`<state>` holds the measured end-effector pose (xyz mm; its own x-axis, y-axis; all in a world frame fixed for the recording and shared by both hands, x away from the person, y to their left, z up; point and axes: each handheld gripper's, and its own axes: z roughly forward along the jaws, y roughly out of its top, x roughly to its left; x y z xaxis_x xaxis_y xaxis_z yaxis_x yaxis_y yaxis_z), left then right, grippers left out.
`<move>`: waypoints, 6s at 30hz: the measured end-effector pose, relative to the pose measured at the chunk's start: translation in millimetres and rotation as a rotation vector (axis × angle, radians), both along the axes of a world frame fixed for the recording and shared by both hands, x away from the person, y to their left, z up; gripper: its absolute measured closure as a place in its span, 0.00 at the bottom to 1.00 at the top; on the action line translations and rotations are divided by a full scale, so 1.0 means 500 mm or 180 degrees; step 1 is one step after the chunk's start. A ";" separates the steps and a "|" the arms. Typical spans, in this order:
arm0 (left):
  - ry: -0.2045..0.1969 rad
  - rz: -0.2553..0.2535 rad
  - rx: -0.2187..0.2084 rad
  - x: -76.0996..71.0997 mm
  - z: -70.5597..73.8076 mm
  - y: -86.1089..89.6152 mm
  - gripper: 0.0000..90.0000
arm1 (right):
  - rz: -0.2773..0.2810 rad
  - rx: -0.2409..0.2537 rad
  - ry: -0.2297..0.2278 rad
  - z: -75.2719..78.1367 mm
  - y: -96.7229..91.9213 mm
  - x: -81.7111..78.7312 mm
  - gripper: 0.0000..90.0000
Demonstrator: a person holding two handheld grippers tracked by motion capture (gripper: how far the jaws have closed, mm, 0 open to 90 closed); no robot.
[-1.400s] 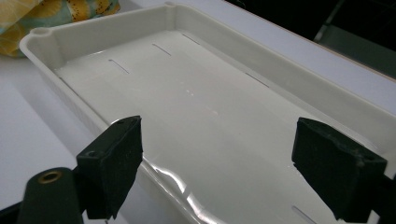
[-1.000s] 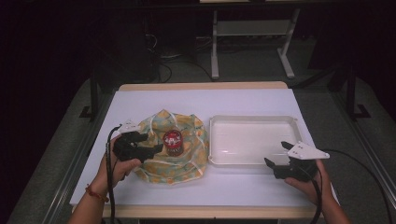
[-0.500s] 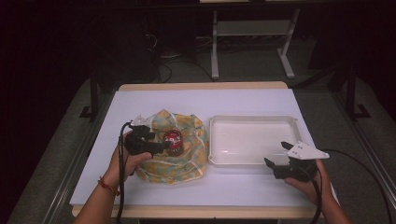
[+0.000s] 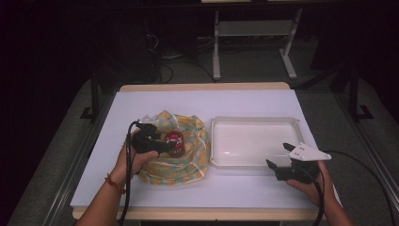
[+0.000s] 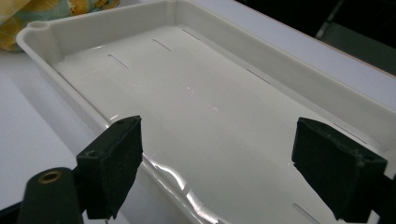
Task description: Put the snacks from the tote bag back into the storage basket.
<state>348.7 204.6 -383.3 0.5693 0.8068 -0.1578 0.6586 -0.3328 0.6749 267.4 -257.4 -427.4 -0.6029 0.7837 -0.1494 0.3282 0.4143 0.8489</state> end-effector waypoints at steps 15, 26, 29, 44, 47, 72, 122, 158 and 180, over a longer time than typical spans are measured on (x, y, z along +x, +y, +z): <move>0.0188 0.0102 0.0049 0.028 -0.012 -0.041 0.23 | 0.0006 -0.0002 0.0012 -0.001 0.001 0.000 0.17; 0.0290 0.0188 0.0121 0.043 -0.024 -0.059 0.24 | 0.0011 -0.0003 0.0022 -0.003 0.002 0.001 0.17; 0.0327 0.0201 0.0146 0.047 -0.026 -0.062 0.24 | 0.0007 -0.0007 0.0035 -0.004 0.002 0.001 0.17; 0.0472 0.0158 0.0462 0.063 -0.045 -0.087 0.24 | 0.0010 -0.0016 0.0036 -0.006 0.003 0.003 0.17; 0.0460 0.0149 0.0515 0.064 -0.046 -0.090 0.24 | 0.0005 -0.0019 0.0037 -0.007 0.002 0.002 0.17; 0.0404 0.0133 0.0660 0.062 -0.042 -0.097 0.27 | 0.0018 -0.0048 0.0057 -0.008 0.004 0.003 0.17; 0.0277 0.0185 0.0630 0.055 0.072 -0.085 0.28 | 0.0008 -0.0015 0.0047 -0.006 0.001 0.003 0.17; 0.0140 -0.0017 0.0664 0.059 0.132 -0.151 0.28 | -0.0008 -0.0008 0.0033 -0.004 -0.001 0.003 0.17; 0.0136 -0.0128 0.0649 0.059 0.146 -0.198 0.28 | -0.0005 -0.0002 0.0023 -0.002 -0.002 0.002 0.17</move>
